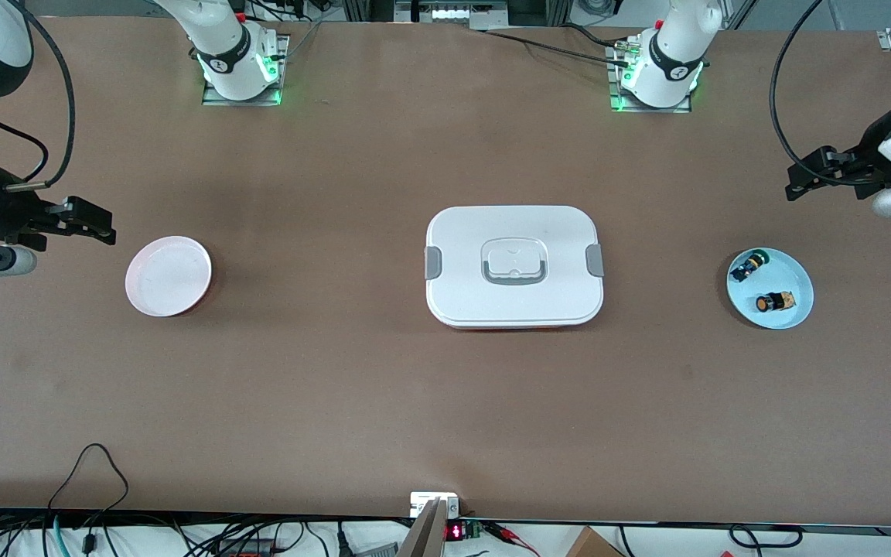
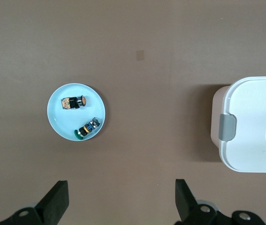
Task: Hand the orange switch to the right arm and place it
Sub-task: 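Move the left gripper toward the orange switch on the blue plate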
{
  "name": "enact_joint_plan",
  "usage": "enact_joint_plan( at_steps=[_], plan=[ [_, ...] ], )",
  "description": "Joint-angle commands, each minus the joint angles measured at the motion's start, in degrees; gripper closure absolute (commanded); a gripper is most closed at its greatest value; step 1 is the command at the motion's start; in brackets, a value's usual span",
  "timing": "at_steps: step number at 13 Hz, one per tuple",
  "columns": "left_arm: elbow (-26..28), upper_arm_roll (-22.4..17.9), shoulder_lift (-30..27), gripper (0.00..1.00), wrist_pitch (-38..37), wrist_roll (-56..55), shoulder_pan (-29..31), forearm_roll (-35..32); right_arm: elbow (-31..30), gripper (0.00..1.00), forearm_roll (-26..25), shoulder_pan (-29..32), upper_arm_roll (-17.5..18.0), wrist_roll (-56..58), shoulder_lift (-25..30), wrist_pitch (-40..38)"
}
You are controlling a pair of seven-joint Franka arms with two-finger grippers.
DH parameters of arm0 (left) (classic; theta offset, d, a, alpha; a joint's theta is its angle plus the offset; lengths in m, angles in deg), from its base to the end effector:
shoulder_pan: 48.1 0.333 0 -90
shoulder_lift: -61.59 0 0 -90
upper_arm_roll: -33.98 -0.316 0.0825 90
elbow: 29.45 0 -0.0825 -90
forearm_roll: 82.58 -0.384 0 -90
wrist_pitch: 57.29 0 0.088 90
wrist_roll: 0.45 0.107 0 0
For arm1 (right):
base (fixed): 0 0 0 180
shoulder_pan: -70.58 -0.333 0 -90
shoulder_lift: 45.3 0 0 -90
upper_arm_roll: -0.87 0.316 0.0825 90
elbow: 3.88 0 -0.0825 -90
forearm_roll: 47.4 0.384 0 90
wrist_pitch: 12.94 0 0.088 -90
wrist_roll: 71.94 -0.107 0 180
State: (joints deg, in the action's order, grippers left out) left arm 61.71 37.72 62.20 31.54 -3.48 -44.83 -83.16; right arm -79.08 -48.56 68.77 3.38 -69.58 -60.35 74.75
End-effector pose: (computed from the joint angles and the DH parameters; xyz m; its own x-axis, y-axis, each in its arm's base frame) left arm 0.5546 -0.0033 0.6073 0.9977 0.0448 -0.0507 0.0443 -0.9989 -0.0121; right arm 0.6278 0.0413 0.5869 0.9924 0.1144 -0.0448 0.1149 -0.9934 0.0070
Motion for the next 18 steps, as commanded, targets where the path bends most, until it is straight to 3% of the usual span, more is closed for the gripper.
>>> enact_joint_plan(
  at_steps=[1,8,10,14,18],
  plan=[
    [-2.47,0.39,1.58,0.00,-1.20,0.21,0.68,0.49,0.14,0.00,0.28,0.41,-0.48,-0.07,1.17,-0.58],
    [-4.15,-0.31,8.18,0.00,-7.79,0.56,1.38,0.76,-0.13,0.00,-0.24,0.23,-0.13,0.45,2.22,-0.76],
    [-4.15,-0.23,10.89,0.00,-7.09,2.05,4.89,0.50,-0.22,0.00,-0.24,0.41,-0.13,0.72,2.14,-0.76],
    [-3.10,-0.49,17.57,0.00,0.80,2.50,10.60,-0.38,-0.39,0.00,0.11,0.32,-0.13,0.81,1.26,-0.85],
    [2.77,-0.49,22.41,0.00,18.35,6.17,12.54,-2.93,-0.39,0.00,0.11,0.14,-0.04,0.81,0.47,-0.85]
  ],
)
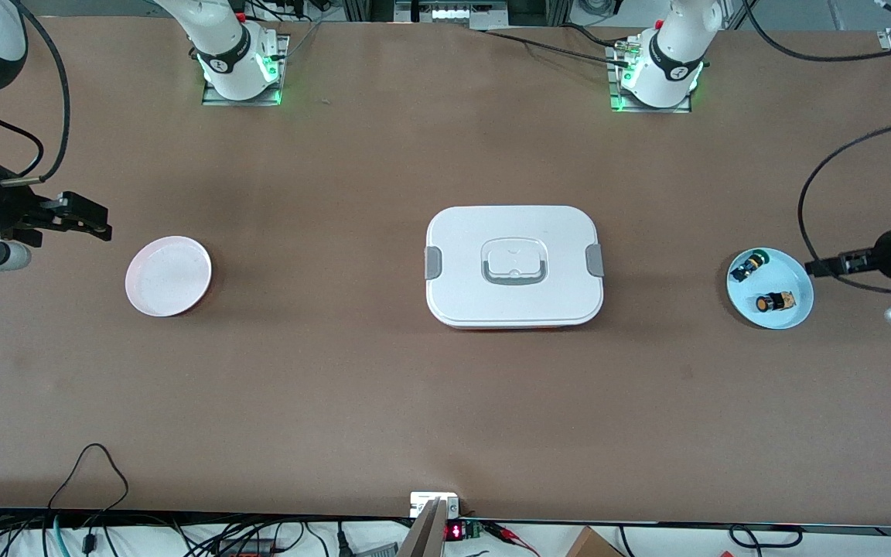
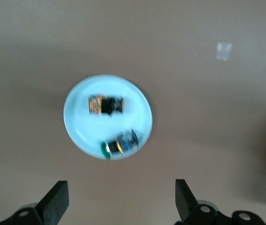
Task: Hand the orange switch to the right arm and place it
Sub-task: 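Lower the left gripper and grasp the orange switch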
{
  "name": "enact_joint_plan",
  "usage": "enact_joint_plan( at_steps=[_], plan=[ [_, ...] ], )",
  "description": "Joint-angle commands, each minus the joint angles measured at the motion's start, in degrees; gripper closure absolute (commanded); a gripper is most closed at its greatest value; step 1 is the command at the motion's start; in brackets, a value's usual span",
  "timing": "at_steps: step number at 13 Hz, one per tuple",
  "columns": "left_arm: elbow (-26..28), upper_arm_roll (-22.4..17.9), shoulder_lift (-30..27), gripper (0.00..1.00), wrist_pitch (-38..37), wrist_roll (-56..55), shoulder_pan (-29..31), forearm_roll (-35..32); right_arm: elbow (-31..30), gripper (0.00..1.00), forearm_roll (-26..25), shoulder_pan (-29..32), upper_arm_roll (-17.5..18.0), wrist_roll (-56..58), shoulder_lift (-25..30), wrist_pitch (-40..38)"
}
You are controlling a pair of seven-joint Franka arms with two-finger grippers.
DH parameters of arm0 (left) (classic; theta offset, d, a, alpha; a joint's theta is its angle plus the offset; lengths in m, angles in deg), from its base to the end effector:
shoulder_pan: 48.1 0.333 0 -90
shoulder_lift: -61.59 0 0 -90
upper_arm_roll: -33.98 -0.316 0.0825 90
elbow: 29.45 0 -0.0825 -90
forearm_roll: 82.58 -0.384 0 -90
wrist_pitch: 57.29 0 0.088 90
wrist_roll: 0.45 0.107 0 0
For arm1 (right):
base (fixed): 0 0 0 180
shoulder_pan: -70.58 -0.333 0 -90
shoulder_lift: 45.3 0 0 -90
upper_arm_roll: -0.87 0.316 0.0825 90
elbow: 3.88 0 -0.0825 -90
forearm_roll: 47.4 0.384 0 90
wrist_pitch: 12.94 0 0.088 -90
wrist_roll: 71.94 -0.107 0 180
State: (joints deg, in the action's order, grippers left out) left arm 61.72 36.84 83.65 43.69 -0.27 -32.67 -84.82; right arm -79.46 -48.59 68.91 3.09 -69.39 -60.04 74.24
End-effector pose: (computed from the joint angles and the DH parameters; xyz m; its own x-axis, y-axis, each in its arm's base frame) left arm 0.6269 0.1469 0.3963 0.9562 0.2020 -0.2118 0.2031 -0.9790 -0.0165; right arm 0.6255 0.0369 0.5864 0.9924 0.1103 -0.0550 0.1109 -0.9938 0.0085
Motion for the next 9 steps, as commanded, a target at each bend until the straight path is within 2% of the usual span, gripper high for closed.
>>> enact_joint_plan(
  at_steps=[1,5,7,9],
  plan=[
    [5.04,0.39,1.84,0.00,11.03,4.73,1.86,-1.28,-0.01,0.00,0.05,0.00,0.25,0.62,0.15,-0.35],
    [13.92,0.48,5.09,0.00,29.06,11.33,5.39,-1.19,-0.09,0.00,-0.04,0.18,0.25,0.53,-0.02,-0.78],
    [16.66,0.48,6.23,0.00,33.82,11.42,6.27,-1.27,-0.09,0.00,0.40,0.18,0.25,-0.43,-0.02,-1.22],
    [17.81,0.56,6.76,0.00,35.33,11.42,6.27,-1.28,-0.09,0.00,0.49,0.27,0.25,-1.31,0.15,-1.31]
  ],
)
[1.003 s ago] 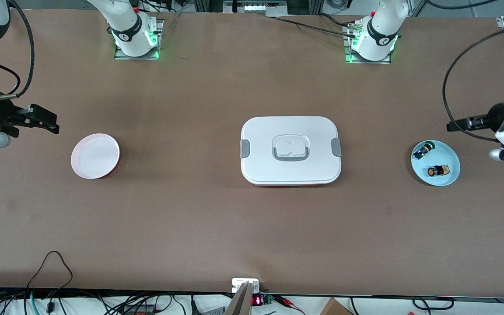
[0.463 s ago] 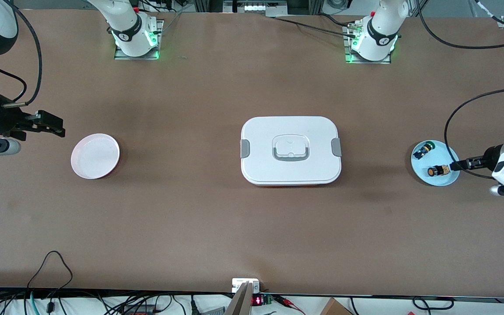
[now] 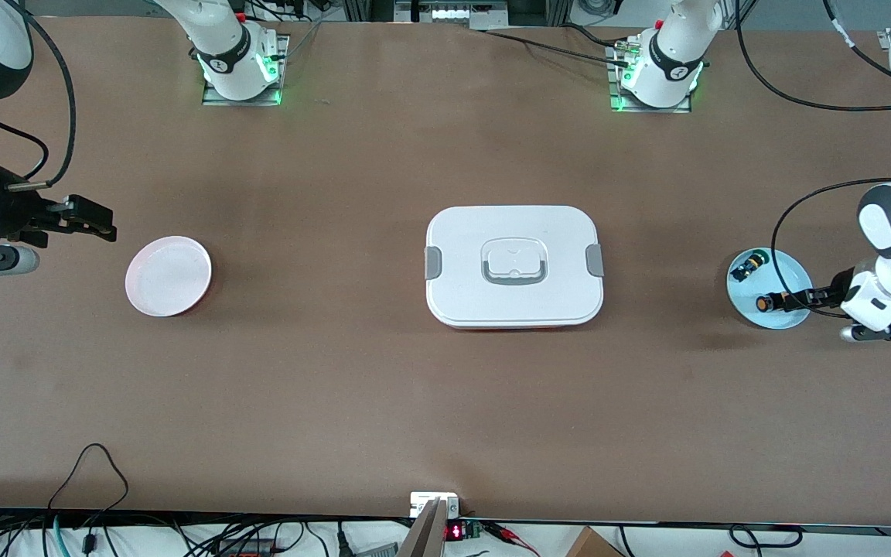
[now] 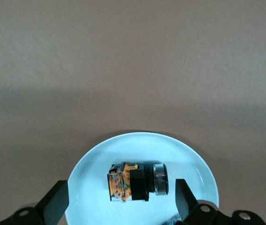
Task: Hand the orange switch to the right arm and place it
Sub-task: 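Lower the left gripper and grasp the orange switch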
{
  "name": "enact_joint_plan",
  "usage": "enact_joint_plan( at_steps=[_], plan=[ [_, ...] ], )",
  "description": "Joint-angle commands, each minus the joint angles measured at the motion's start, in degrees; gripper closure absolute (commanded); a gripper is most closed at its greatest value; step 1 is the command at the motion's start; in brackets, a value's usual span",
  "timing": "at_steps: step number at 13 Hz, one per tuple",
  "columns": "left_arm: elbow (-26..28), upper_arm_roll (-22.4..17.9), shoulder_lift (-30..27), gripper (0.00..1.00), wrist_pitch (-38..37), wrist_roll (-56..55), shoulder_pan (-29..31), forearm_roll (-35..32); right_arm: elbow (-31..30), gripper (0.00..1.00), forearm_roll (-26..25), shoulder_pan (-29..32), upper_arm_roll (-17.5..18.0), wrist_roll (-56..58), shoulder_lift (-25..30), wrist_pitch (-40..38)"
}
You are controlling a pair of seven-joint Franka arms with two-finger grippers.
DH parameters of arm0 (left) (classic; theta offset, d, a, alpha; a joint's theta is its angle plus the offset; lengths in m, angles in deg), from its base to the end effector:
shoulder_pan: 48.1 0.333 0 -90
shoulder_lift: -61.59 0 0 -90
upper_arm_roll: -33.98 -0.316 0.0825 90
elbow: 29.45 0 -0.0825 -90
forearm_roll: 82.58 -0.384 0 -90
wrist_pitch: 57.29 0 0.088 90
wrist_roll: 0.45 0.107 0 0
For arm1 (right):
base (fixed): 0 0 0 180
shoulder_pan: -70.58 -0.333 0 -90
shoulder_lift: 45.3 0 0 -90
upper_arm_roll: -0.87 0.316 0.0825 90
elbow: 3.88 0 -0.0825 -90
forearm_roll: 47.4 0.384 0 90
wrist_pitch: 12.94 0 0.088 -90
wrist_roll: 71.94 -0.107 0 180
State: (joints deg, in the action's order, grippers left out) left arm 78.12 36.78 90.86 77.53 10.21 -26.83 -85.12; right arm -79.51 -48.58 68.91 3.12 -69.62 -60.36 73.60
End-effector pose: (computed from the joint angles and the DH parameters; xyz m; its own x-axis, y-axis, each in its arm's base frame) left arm 0.6002 0.2028 0.2350 0.9933 0.1100 -0.0351 0.1101 -0.9939 0.0000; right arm 0.6256 0.0372 0.5816 0.9916 0.1067 -0.0725 0.1075 -0.9942 0.0075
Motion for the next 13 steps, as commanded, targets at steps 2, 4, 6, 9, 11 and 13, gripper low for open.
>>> enact_joint_plan(
  at_steps=[2,4,6,9,11,13],
  plan=[
    [1.42,0.98,0.25,0.00,1.76,0.94,0.43,-0.89,-0.04,0.00,0.40,0.18,0.22,-3.53,0.73,-0.75],
    [1.50,0.98,1.48,0.00,2.73,0.94,0.52,-0.89,-0.04,0.00,-0.48,-0.26,0.22,-4.07,0.91,-0.75],
    [1.59,0.98,2.28,0.00,3.86,0.94,0.78,-0.89,-0.13,0.00,-0.57,-0.08,0.13,-3.90,0.91,-0.93],
    [1.59,0.98,3.77,0.00,4.05,1.03,0.70,-0.89,-0.13,0.00,-1.36,-0.08,0.13,-3.81,0.91,-0.93],
    [1.68,0.98,3.95,0.00,4.05,1.12,0.78,-0.89,-0.13,0.00,-0.93,0.35,0.13,-4.07,0.65,-0.93],
    [1.68,0.98,4.65,0.01,4.13,1.03,0.78,-0.89,-0.04,0.00,-0.57,0.62,0.04,-3.38,0.38,-0.67]
  ],
)
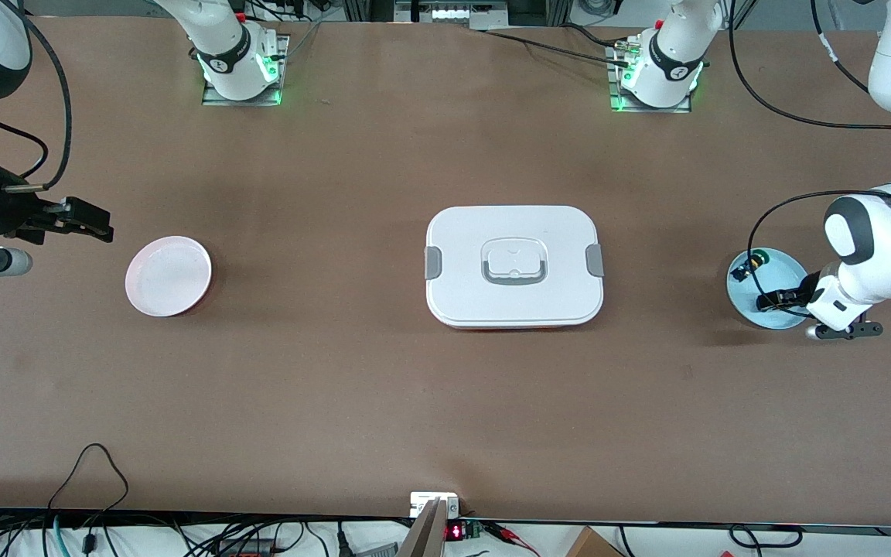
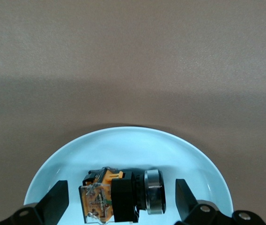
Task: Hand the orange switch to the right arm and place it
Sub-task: 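Lower the left gripper and grasp the orange switch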
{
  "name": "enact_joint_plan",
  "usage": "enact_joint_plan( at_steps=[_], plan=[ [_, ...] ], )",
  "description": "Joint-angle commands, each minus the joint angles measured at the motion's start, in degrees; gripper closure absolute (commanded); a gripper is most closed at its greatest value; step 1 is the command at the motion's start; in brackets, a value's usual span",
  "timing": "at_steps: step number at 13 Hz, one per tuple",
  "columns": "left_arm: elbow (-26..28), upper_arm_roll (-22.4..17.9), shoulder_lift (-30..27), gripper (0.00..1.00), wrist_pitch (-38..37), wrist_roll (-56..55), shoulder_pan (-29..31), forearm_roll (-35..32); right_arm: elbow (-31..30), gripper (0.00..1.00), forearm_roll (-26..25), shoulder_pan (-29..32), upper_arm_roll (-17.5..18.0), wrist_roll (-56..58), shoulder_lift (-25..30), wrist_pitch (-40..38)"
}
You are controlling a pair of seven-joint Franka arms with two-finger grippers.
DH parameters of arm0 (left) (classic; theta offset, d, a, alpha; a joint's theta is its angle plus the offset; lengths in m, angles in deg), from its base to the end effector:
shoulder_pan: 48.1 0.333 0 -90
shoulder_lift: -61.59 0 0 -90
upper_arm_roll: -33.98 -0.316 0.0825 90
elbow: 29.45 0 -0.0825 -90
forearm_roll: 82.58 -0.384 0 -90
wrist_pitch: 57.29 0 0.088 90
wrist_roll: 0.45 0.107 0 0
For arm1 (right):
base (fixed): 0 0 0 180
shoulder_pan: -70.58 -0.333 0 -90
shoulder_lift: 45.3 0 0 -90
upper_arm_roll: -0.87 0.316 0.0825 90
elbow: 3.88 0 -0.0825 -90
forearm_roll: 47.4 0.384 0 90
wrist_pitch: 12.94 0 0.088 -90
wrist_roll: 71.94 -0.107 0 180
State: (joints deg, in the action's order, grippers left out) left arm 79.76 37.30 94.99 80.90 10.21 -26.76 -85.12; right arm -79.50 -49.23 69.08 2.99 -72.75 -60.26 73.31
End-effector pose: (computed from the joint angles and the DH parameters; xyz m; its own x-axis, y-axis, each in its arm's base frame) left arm 0.5903 0.1935 0.1835 0.9921 0.1015 -0.0734 0.1031 -0.9945 0.0188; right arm 0.6249 0.0328 0.5824 0.9961 0.0462 -0.0750 0.0481 -0.9986 0.0234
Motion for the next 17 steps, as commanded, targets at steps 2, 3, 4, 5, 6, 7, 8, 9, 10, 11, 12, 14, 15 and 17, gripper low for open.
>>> enact_joint_plan(
  at_steps=[2,3,4,5,6,7,8,9,10,11,12,14,15,17],
  plan=[
    [-0.14,0.46,1.13,0.03,1.99,1.03,0.80,-0.54,-0.14,0.00,-0.02,0.45,0.17,-0.23,0.20,-0.46],
    [-0.23,0.46,1.40,0.04,2.00,1.03,0.80,-0.28,-0.14,0.00,-0.02,0.45,0.17,-0.24,0.02,-0.29],
    [-0.05,0.46,1.40,0.10,1.82,0.94,0.80,-0.19,-0.14,0.00,-0.02,0.45,0.17,-0.32,-0.33,-0.37],
    [-0.05,0.46,1.40,0.24,1.13,1.03,0.80,-0.19,-0.23,0.00,-0.02,0.36,0.26,-0.67,-0.51,-0.46],
    [-0.05,0.46,1.40,0.37,0.34,1.11,0.80,-0.27,-0.32,0.00,-0.02,0.19,0.26,-0.85,-0.94,-0.46],
    [-0.14,0.46,1.23,0.49,-0.80,1.29,0.72,-0.27,-0.58,0.00,-0.02,0.10,0.26,-0.94,-1.12,-0.03],
    [-0.49,0.46,0.97,0.60,-2.64,1.20,0.71,-0.19,-0.67,0.00,0.07,0.01,0.26,-0.94,-1.82,0.15],
    [-0.84,0.55,0.70,0.66,-4.05,1.20,0.71,-0.27,-0.67,0.00,0.07,0.01,0.26,-0.94,-2.35,0.33],
    [-1.37,0.55,0.18,0.70,-5.02,1.20,0.71,-0.27,-0.67,0.00,0.16,0.01,0.26,-0.94,-2.96,0.50],
    [-1.89,0.64,-0.26,0.70,-6.60,1.29,0.71,-0.36,-0.67,0.00,0.16,0.01,0.35,-0.94,-3.49,0.50],
    [-3.38,0.81,-1.14,0.70,-9.57,1.29,0.63,-0.45,-0.67,0.00,0.16,-0.16,0.44,-0.94,-3.67,0.50],
    [-9.07,2.82,-2.11,0.74,-20.61,1.20,0.36,-0.36,-0.67,0.00,0.16,-2.00,0.52,-0.94,-3.67,0.50],
    [-12.76,4.14,-2.11,0.80,-27.64,1.20,0.36,-0.19,-0.67,0.00,0.16,-2.97,0.52,-0.94,-3.67,0.42],
    [-20.49,7.56,-1.85,0.81,-41.09,0.33,-0.07,0.42,-0.76,0.00,0.16,-4.99,0.52,-1.11,-4.02,0.06]
  ],
)
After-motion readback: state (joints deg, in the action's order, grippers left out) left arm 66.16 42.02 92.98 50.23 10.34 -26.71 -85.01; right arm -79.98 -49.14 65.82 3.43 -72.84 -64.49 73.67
